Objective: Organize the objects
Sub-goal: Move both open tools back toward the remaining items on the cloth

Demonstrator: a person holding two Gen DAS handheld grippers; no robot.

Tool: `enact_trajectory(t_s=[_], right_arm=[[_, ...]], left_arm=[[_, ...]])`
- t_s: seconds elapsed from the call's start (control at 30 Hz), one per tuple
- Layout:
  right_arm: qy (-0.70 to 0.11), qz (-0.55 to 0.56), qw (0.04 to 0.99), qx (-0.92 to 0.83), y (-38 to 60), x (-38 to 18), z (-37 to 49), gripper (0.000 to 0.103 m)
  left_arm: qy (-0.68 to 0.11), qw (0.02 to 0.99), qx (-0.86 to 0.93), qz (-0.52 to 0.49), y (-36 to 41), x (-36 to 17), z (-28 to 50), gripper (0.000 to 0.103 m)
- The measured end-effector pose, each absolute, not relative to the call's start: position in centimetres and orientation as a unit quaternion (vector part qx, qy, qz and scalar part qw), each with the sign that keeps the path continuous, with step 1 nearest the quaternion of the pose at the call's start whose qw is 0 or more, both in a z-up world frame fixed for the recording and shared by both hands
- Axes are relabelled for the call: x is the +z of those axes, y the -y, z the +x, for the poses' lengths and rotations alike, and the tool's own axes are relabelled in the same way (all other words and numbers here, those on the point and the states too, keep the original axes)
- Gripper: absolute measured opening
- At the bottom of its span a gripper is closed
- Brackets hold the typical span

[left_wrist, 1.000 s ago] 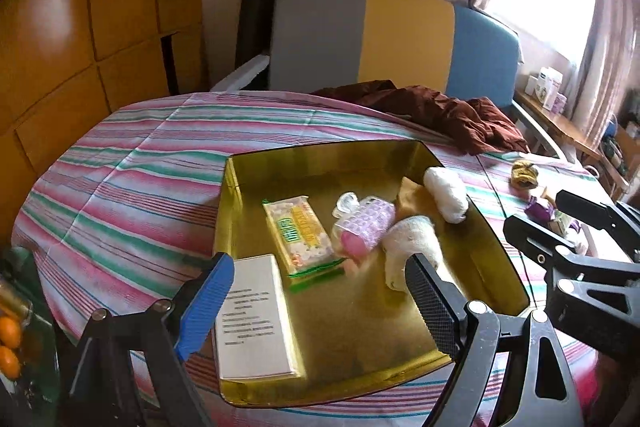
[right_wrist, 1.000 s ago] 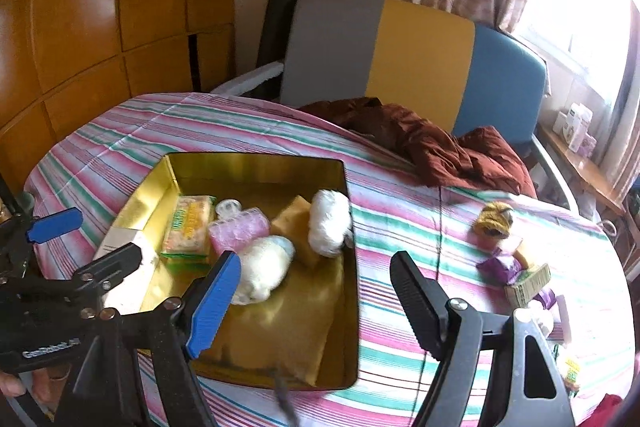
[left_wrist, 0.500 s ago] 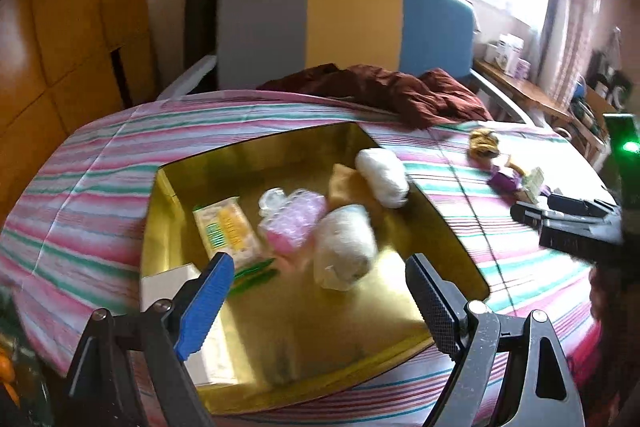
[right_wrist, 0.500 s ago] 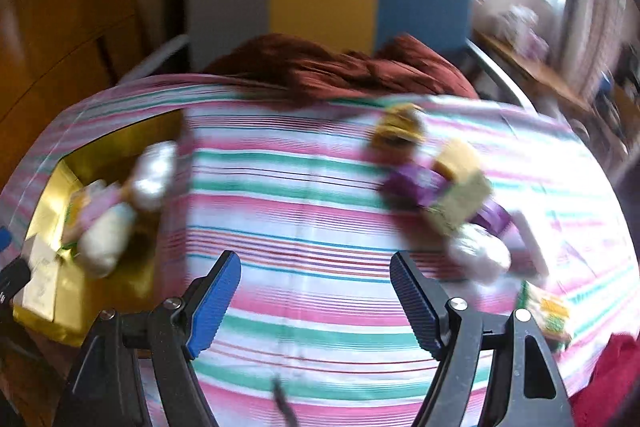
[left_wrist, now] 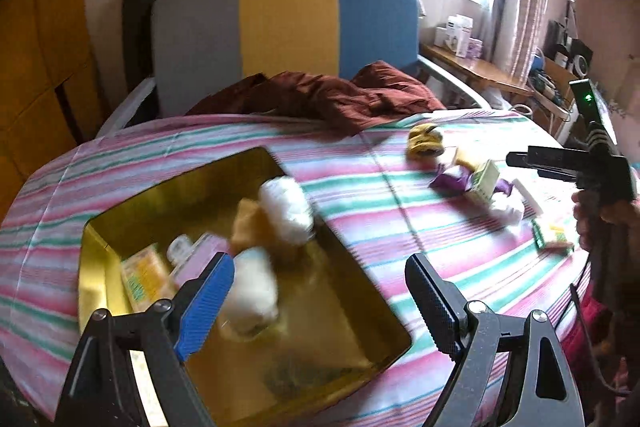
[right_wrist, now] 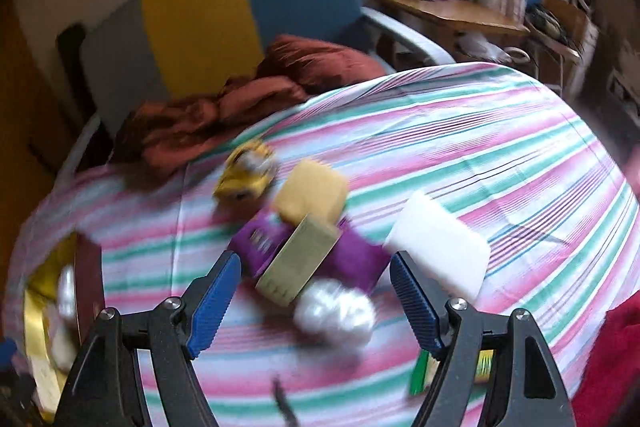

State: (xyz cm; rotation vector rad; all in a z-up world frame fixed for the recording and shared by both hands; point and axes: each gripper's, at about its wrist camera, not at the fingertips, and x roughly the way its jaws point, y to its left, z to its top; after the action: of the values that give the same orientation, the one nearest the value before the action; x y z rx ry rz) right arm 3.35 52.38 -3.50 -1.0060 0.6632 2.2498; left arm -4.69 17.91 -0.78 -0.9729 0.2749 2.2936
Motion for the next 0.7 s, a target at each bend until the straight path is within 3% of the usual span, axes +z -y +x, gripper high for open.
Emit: enact_trajectory(t_s=[0.17, 0.7], right_arm=[[-0.338, -0.367, 0.303, 0.812, -55.9, -5.5, 4.9, 0.079], [-0.411, -0.346, 0.275, 0.797, -57.7, -6.2, 6.4, 0.079]], left_arm=[[-0.104, 0.335, 0.861, -0.368, -22.4, 0.3, -6.1, 0.088], [-0.107, 0.362, 0.815, -0.441, -38.3, -3.3, -14.0, 0.088]])
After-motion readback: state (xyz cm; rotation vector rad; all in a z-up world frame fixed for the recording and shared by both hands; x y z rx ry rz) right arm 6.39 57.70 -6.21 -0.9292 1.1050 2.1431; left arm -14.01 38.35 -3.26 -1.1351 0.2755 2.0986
